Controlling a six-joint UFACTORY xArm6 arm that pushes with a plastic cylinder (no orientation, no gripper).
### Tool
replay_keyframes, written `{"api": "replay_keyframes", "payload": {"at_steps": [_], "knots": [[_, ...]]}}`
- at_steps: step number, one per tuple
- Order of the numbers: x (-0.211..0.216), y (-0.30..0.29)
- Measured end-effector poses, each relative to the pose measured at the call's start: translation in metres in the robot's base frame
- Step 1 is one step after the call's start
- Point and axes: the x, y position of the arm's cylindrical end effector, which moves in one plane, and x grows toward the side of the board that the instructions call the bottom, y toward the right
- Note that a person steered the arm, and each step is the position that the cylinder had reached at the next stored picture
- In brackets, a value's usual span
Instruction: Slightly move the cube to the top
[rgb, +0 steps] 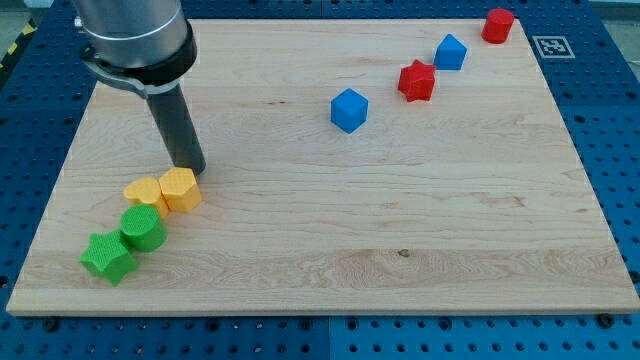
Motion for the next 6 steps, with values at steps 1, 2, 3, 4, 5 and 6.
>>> {"api": "replay_keyframes", "payload": {"at_steps": [1,2,3,4,5,6], "knots": [[0.014,0.001],[0.021,0.001],[0.017,0.004],[-0.009,0.044],[-0.014,0.112],[-0.034,0.158]]}}
